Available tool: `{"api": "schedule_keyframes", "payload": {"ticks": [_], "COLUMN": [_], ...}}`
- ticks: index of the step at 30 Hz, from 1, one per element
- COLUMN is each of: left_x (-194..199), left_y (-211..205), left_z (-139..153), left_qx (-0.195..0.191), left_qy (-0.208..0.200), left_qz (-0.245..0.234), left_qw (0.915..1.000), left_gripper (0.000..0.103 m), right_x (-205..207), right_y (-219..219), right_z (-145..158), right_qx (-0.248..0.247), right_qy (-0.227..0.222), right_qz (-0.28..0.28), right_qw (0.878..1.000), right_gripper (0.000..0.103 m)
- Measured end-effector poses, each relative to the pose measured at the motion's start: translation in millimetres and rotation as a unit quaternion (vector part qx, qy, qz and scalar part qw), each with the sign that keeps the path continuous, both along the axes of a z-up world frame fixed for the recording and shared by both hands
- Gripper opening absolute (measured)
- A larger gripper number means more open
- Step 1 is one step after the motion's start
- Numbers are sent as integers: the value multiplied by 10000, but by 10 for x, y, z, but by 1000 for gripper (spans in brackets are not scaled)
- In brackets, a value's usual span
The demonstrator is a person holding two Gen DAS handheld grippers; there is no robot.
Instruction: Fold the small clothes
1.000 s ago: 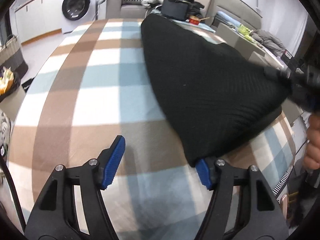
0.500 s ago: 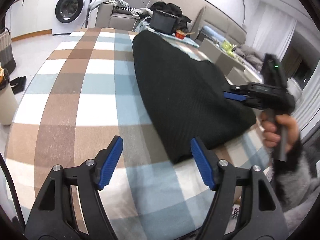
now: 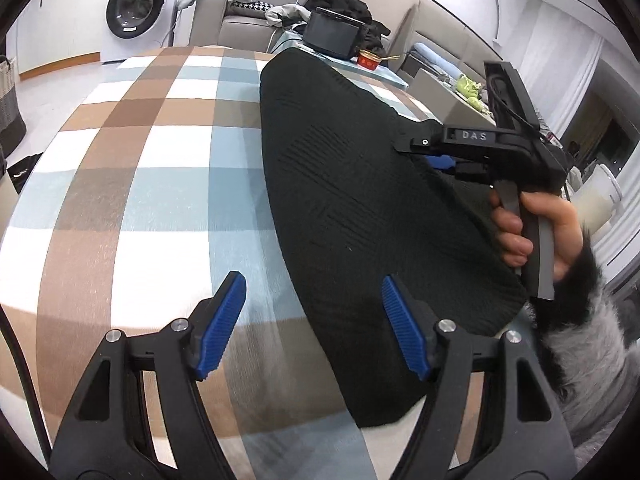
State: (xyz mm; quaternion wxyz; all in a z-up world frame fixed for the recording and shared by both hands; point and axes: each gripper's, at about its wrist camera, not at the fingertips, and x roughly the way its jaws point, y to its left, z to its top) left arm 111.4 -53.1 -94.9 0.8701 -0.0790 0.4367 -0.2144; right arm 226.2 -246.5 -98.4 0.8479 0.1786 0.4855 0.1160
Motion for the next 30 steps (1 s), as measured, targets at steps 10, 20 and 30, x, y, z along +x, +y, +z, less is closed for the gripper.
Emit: {"api": "schedule_keyframes", "payload": {"ticks": [10, 20, 30], "left_x": [94, 85, 77], "left_y": [32, -121, -488], "left_z": [126, 57, -85], "left_qx": [-84, 122, 258], "left_qy": [-207, -109, 29], "left_qz": [27, -72, -595], "left_qw": [9997, 9998, 9979], "left_gripper": [68, 68, 68], "right_x": [-427, -324, -1141], "right_y": [131, -773, -727], "right_z": [861, 134, 94], "right_qx": [-909, -568, 30], "right_qy": [-1489, 222, 123], "right_qz": [170, -716, -343], "right_qw": [9845, 9956, 9993], "right_gripper": [11, 36, 46]}}
